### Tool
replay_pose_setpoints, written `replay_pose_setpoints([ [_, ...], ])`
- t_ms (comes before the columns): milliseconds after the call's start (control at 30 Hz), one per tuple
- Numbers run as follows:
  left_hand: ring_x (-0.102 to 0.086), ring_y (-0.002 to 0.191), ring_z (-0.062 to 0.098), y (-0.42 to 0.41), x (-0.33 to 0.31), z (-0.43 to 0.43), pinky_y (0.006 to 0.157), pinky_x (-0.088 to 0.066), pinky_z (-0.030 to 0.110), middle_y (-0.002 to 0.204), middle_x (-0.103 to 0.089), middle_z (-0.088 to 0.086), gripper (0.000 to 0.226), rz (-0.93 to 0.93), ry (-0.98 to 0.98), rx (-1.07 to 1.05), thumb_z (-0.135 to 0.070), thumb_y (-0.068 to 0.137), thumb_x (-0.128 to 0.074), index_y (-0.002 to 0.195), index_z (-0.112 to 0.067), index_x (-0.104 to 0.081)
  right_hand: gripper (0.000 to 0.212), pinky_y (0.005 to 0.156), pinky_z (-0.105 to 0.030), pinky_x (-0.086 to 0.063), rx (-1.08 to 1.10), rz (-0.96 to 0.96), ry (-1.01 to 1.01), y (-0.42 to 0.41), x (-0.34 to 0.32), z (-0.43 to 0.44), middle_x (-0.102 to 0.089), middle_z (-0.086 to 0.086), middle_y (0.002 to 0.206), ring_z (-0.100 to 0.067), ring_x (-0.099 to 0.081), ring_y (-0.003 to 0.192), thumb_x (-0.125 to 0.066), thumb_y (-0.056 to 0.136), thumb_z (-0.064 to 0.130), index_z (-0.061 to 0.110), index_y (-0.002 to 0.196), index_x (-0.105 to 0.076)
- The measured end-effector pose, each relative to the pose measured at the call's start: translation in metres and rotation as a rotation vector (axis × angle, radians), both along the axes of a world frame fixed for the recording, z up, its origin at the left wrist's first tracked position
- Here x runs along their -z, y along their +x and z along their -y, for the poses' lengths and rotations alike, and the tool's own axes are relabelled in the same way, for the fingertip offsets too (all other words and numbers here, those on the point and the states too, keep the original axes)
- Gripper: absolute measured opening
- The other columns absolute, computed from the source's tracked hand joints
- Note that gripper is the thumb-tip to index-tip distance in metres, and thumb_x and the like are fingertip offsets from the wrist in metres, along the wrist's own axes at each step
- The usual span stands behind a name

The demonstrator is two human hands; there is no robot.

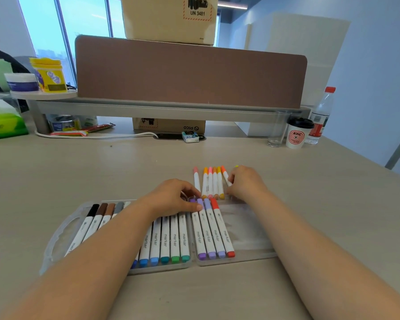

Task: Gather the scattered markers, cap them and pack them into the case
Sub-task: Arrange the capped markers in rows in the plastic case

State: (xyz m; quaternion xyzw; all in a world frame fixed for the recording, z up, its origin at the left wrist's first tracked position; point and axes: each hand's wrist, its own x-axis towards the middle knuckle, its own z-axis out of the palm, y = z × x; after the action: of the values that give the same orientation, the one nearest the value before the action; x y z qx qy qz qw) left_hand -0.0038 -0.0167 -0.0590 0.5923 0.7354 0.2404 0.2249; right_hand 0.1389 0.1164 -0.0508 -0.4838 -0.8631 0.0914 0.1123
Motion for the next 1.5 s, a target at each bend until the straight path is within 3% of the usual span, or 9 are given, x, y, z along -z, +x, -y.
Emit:
replay_pose_setpoints([
  [300,-0.055,0.094,0.005,0.000,0.000,0.000,0.073,-0.041,0.016,0.104,-0.061,-0.010,0.034,-0.003,0.001,0.002,-0.035,0.081,-0.068,0.114,-0.028,-0.062,0.032,0.076,-0.032,-0.051,0.110,-0.276,-0.049,0.018,-0.006,-0.008,-0.066,-0.007,0.105,-0.026,-0.062,0.093,-0.065,0.076,0.011,0.015,0.108,-0.062],
  [433,-0.055,0.093,0.004,0.000,0.000,0.000,0.072,-0.041,0.015,0.103,-0.061,-0.010,0.033,0.000,-0.004,0.007,-0.036,0.081,-0.068,0.113,-0.029,-0.062,0.037,0.073,-0.038,-0.057,0.078,-0.460,-0.393,0.031,-0.027,0.008,-0.063,-0.010,0.101,-0.025,-0.062,0.065,-0.062,0.079,0.007,0.012,0.116,-0.058],
  [600,-0.056,0.093,0.004,0.000,-0.001,-0.001,0.076,-0.044,0.018,0.104,-0.061,-0.009,0.032,-0.002,-0.012,0.012,-0.035,0.082,-0.067,0.112,-0.029,-0.061,0.058,0.072,-0.037,-0.059,-0.084,-0.419,-0.790,0.053,-0.042,0.047,-0.062,-0.011,0.088,-0.024,-0.066,0.072,-0.051,0.084,-0.008,0.017,0.135,-0.038],
  [700,-0.056,0.090,0.003,0.000,-0.001,-0.001,0.072,-0.044,0.016,0.101,-0.060,-0.010,0.031,-0.009,-0.015,0.014,-0.035,0.082,-0.067,0.112,-0.030,-0.061,0.070,0.070,-0.036,-0.059,-0.158,-0.379,-0.884,0.062,-0.041,0.059,-0.061,-0.014,0.087,-0.025,-0.066,0.070,-0.050,0.083,-0.012,0.025,0.139,-0.029],
  [867,-0.056,0.089,0.003,0.001,-0.002,0.000,0.070,-0.044,0.015,0.100,-0.060,-0.010,0.030,0.002,-0.012,0.013,-0.035,0.082,-0.067,0.112,-0.030,-0.061,0.074,0.073,-0.040,-0.057,-0.163,-0.390,-0.890,0.065,-0.028,0.064,-0.066,-0.016,0.083,-0.025,-0.067,0.069,-0.053,0.086,-0.007,0.031,0.143,-0.025],
  [1100,-0.056,0.090,0.003,-0.001,-0.001,0.000,0.072,-0.043,0.015,0.101,-0.060,-0.010,0.032,-0.010,-0.009,0.017,-0.036,0.081,-0.067,0.112,-0.030,-0.061,0.054,0.075,-0.031,-0.058,-0.174,-0.295,-0.863,0.061,-0.024,0.060,-0.073,-0.012,0.095,-0.022,-0.070,0.085,-0.065,0.083,0.002,0.019,0.130,-0.044],
  [1300,-0.056,0.089,0.002,-0.001,-0.001,0.000,0.070,-0.043,0.014,0.099,-0.060,-0.011,0.033,-0.009,-0.004,0.017,-0.035,0.082,-0.067,0.113,-0.028,-0.061,0.050,0.055,-0.025,-0.051,-0.219,-0.256,-0.745,0.059,-0.019,0.061,-0.060,-0.003,0.080,-0.013,-0.060,0.061,-0.061,0.087,0.004,0.028,0.128,-0.044],
  [1433,-0.055,0.085,0.000,0.000,-0.002,0.000,0.068,-0.043,0.013,0.097,-0.058,-0.012,0.032,-0.013,-0.003,0.017,-0.035,0.082,-0.067,0.113,-0.029,-0.061,0.039,0.067,-0.028,-0.054,-0.262,-0.185,-0.699,0.057,-0.018,0.065,-0.061,0.003,0.080,-0.011,-0.064,0.069,-0.062,0.088,0.010,0.030,0.119,-0.052],
  [1500,-0.055,0.085,0.000,0.000,-0.001,0.000,0.068,-0.043,0.013,0.097,-0.059,-0.012,0.032,-0.015,0.001,0.015,-0.035,0.082,-0.067,0.113,-0.029,-0.062,0.037,0.060,-0.023,-0.052,-0.270,-0.154,-0.671,0.057,-0.018,0.066,-0.062,0.005,0.079,-0.009,-0.063,0.068,-0.065,0.086,0.012,0.028,0.118,-0.054],
])
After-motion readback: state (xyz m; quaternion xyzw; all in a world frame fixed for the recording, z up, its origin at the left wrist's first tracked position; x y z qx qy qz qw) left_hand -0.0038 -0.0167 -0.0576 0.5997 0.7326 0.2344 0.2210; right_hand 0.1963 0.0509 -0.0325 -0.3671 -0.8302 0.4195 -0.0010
